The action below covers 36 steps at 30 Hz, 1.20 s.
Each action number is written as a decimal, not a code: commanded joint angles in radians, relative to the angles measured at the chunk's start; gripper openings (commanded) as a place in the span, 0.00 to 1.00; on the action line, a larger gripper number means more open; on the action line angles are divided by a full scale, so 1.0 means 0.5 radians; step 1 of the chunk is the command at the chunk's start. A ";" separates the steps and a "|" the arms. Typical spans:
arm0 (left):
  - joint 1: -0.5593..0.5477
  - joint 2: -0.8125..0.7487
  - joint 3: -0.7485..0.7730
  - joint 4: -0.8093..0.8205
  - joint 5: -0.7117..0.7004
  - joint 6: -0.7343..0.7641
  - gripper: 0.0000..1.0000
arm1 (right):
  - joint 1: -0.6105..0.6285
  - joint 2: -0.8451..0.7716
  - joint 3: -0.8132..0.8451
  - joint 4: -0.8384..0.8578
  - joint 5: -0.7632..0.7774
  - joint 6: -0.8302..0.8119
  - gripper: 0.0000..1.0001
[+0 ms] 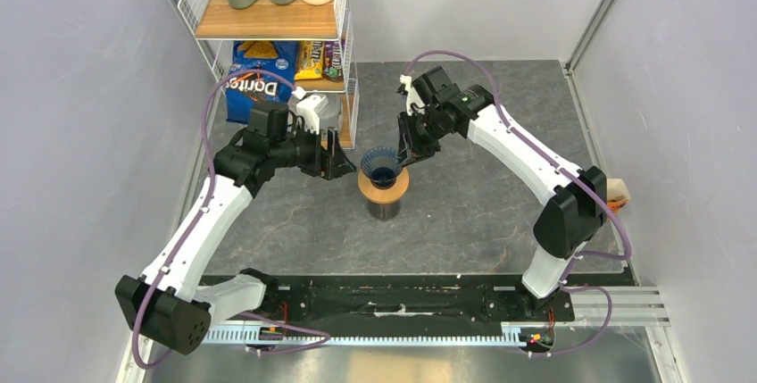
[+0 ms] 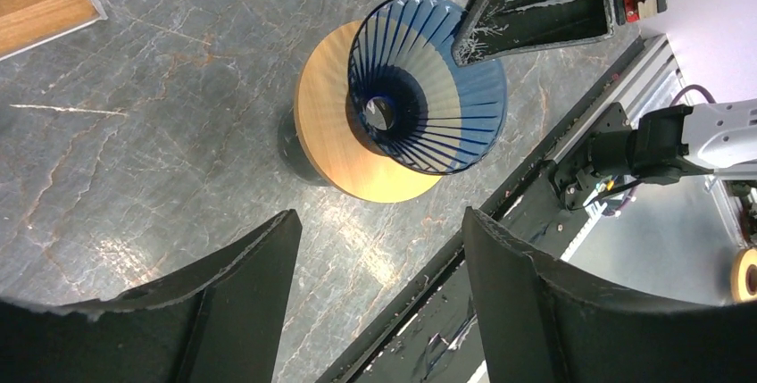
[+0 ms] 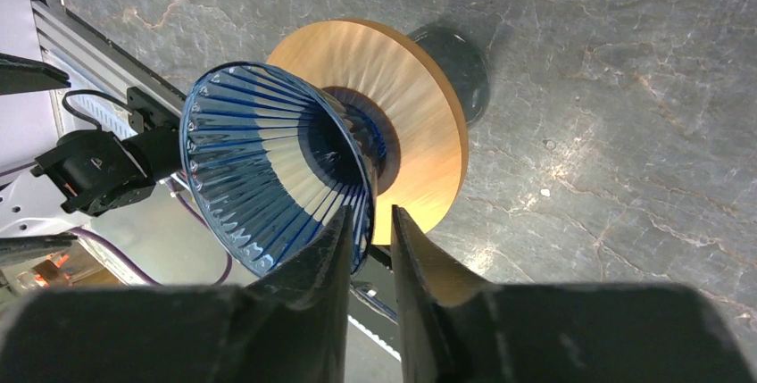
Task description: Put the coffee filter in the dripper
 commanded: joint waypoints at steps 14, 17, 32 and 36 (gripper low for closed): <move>-0.158 0.164 0.002 0.253 -0.004 -0.146 0.61 | -0.028 -0.113 -0.058 0.010 -0.099 -0.005 0.24; -0.195 0.187 -0.012 0.280 -0.030 -0.155 0.60 | -0.029 -0.120 -0.074 0.015 -0.101 -0.010 0.24; -0.269 0.294 -0.041 0.356 -0.109 -0.205 0.50 | -0.028 -0.141 -0.129 0.050 -0.131 -0.011 0.20; -0.268 0.318 -0.052 0.369 -0.140 -0.204 0.44 | -0.029 -0.134 -0.121 0.050 -0.127 -0.011 0.18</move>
